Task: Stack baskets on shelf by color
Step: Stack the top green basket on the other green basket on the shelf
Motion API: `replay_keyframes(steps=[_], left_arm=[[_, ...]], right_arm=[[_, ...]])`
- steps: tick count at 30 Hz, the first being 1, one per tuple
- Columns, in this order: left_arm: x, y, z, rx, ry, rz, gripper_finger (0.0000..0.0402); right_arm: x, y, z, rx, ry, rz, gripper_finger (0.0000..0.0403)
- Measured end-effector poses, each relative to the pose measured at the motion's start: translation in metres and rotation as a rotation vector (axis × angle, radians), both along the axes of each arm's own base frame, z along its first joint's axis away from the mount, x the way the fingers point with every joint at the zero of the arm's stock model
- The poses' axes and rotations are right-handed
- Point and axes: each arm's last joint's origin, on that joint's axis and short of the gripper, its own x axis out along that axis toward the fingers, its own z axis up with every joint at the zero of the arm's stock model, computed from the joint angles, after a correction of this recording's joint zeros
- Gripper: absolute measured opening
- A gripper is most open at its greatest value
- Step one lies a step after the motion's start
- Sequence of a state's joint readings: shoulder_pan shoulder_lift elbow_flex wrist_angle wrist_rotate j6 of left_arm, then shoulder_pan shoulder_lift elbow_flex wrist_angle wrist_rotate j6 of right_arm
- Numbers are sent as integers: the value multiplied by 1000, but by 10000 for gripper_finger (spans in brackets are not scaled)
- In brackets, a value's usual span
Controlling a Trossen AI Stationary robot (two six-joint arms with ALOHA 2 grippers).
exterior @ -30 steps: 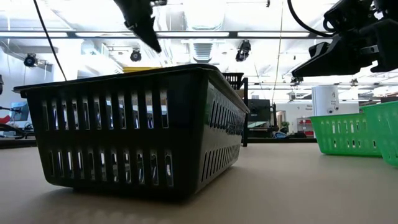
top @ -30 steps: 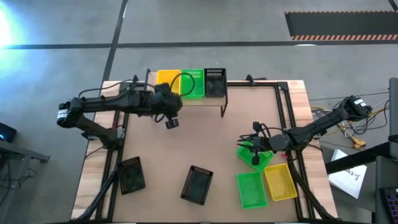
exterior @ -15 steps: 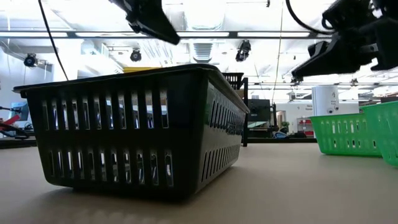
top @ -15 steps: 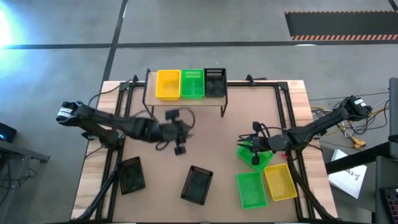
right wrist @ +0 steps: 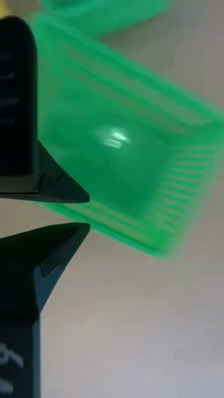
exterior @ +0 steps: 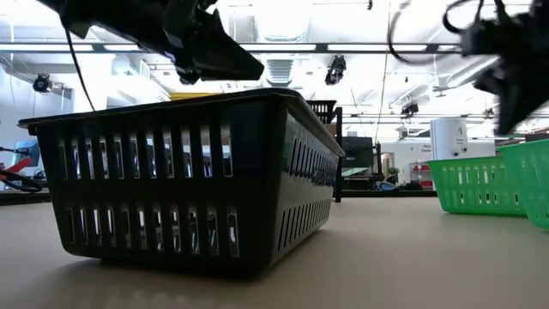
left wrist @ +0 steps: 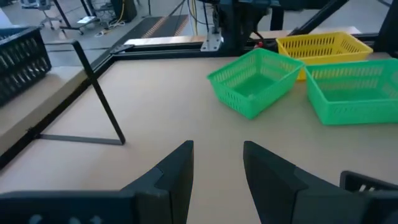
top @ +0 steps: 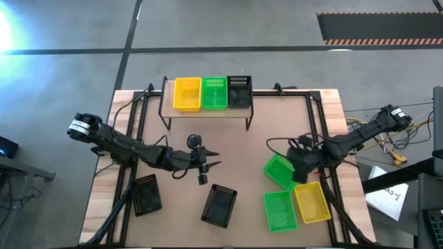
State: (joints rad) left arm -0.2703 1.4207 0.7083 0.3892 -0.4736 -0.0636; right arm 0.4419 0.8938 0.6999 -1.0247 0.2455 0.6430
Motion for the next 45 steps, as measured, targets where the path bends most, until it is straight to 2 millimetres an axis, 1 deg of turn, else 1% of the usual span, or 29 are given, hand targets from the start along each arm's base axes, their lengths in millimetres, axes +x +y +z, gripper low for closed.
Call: replay_keyframes(steps=[3, 7, 10, 14, 16, 18, 20, 23, 28, 30, 33, 37, 41, 45], left_arm=[[1, -1, -3, 3, 9, -1, 125], [2, 0, -3, 6, 10, -1, 125], [1, 0, -3, 25, 10, -8, 125], [2, -1, -2, 23, 4, -8, 125], [2, -1, -4, 24, 8, -7, 125], [2, -1, -4, 24, 12, -7, 125], [2, -1, -4, 22, 9, -8, 125], [2, -1, -4, 21, 10, -7, 125], [2, -1, -4, 18, 8, -6, 125], [3, -1, -3, 17, 2, -6, 125], [3, -1, -2, 14, -8, -6, 125], [4, -1, 4, 28, -33, -6, 125], [1, -6, 17, 80, -71, 36, 125], [-2, -13, 22, 126, -73, 46, 125]], right_arm=[[-7, 6, -5, 78, 92, -51, 55], [-9, 18, -7, 143, 151, 5, 74], [-10, 27, -7, 128, 155, 121, 98], [-16, 40, -12, 89, 208, 346, 129], [-17, 44, -13, 53, 221, 439, 140], [-17, 47, -16, -4, 223, 490, 145], [-15, 48, -19, -60, 223, 504, 142], [-13, 49, -25, -107, 262, 533, 127], [-6, 55, -35, -134, 314, 535, 81], [0, 59, -37, -149, 290, 536, 57], [11, 65, -36, -219, 220, 538, 21], [33, 70, -28, -300, 81, 547, 12], [70, 66, -21, -286, -114, 547, 11], [111, 50, -23, -227, -283, 526, 10]])
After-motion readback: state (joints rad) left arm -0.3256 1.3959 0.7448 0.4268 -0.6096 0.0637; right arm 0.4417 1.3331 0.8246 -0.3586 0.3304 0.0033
